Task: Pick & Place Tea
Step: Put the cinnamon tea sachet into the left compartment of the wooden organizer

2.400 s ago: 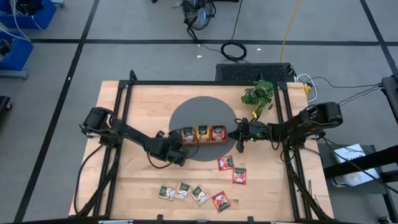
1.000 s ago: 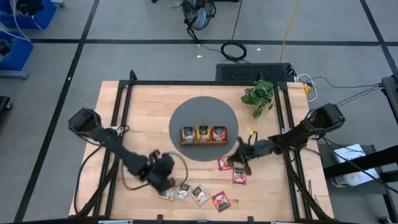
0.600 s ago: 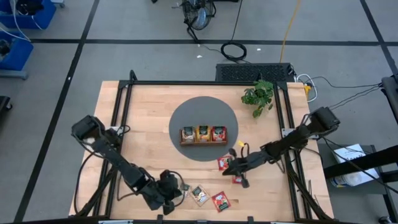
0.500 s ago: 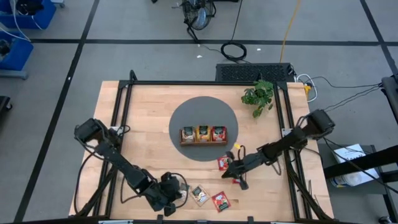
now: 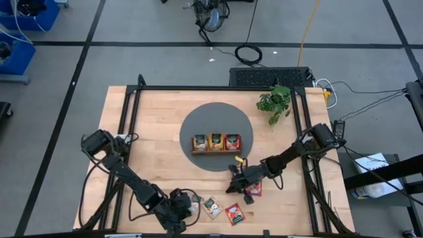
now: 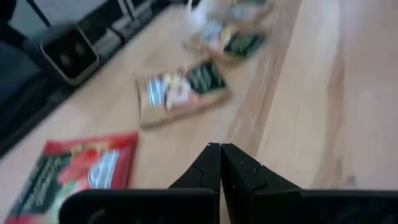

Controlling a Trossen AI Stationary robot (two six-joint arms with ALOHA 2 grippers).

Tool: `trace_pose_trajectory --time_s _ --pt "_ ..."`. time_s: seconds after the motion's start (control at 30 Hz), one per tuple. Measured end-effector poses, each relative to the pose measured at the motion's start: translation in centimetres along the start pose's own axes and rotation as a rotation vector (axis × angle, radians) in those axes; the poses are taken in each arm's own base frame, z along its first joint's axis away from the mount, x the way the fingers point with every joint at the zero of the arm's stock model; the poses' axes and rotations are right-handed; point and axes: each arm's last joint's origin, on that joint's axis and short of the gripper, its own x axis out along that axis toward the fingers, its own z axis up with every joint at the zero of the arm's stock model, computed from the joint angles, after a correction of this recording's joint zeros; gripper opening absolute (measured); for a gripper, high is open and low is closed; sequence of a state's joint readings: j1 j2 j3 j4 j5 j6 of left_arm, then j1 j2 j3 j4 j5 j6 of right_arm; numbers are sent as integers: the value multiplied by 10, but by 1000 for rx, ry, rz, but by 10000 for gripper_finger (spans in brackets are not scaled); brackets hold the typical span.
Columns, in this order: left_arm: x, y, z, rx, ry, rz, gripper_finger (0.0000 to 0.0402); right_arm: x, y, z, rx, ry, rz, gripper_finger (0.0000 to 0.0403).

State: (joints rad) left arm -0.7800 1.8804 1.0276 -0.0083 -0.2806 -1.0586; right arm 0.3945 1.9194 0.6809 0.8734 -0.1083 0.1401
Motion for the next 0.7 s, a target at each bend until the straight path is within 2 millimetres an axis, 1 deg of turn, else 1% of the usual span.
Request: trace_pose_trajectory --time_s 0.17,0.23,0.3,0.37,0.43,0.53,0.6,0.7 --pt "3 5 -3 -39 7 48 35 -2 -7 20 -54 -186 -2 3" --pt "4 8 -2 -49 -7 77 35 0 -13 29 -60 -215 33 4" --pt "8 11 -2 -48 -10 96 35 3 -20 37 -33 -202 97 4" --pt "11 14 -2 -38 -4 106 35 9 -27 44 22 -147 130 4" --pt "16 17 -2 -41 -5 116 35 14 -32 49 53 -87 115 4" --pt "21 21 -1 -44 -10 135 35 18 -34 55 63 -39 105 4" --pt "23 22 0 -46 -21 145 35 19 -34 55 61 -23 105 4" --pt "23 26 1 -27 -39 183 35 19 -34 50 50 12 97 4"
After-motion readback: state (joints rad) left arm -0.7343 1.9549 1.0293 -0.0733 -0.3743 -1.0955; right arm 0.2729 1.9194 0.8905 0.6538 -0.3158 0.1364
